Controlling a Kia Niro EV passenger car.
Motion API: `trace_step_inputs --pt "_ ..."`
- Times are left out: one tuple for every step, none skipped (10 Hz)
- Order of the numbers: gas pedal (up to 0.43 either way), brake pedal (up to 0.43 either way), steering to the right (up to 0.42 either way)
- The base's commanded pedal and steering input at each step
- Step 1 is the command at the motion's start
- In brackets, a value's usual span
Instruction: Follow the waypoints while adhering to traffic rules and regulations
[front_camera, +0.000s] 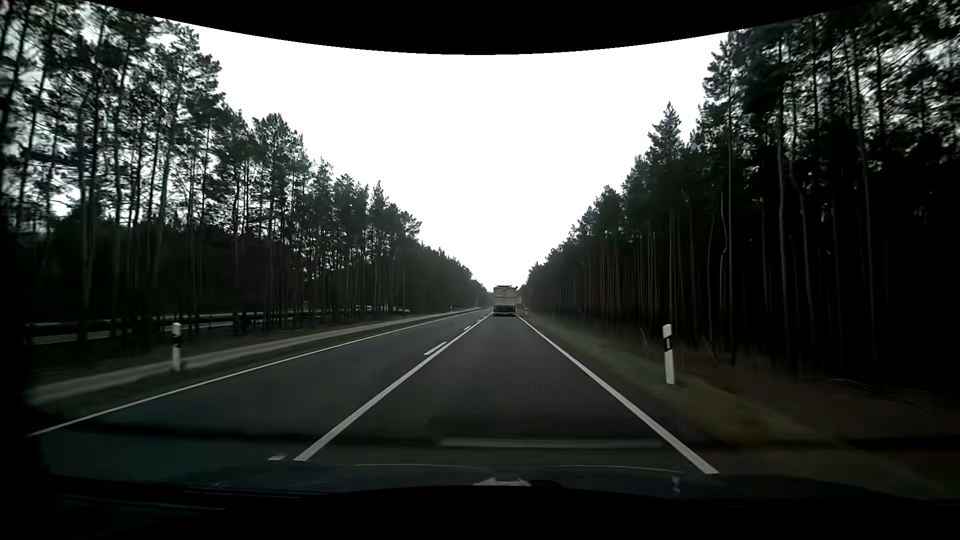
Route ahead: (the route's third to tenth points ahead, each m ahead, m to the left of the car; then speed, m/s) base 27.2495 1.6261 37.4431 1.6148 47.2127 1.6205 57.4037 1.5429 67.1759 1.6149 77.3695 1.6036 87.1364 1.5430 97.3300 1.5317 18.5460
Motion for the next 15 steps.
trace_step_inputs --pt "0.177 0.000 0.002" --pt "0.177 0.000 0.002" --pt "0.177 0.000 0.002" --pt "0.177 0.000 0.002" --pt "0.177 0.000 0.002" --pt "0.177 0.000 0.002" --pt "0.177 0.000 0.002" --pt "0.177 0.000 0.002" --pt "0.177 0.000 0.002" --pt "0.177 0.000 0.002" --pt "0.177 0.000 0.002" --pt "0.177 0.000 0.001" --pt "0.177 0.000 0.001" --pt "0.177 0.000 0.002" --pt "0.177 0.000 0.002"
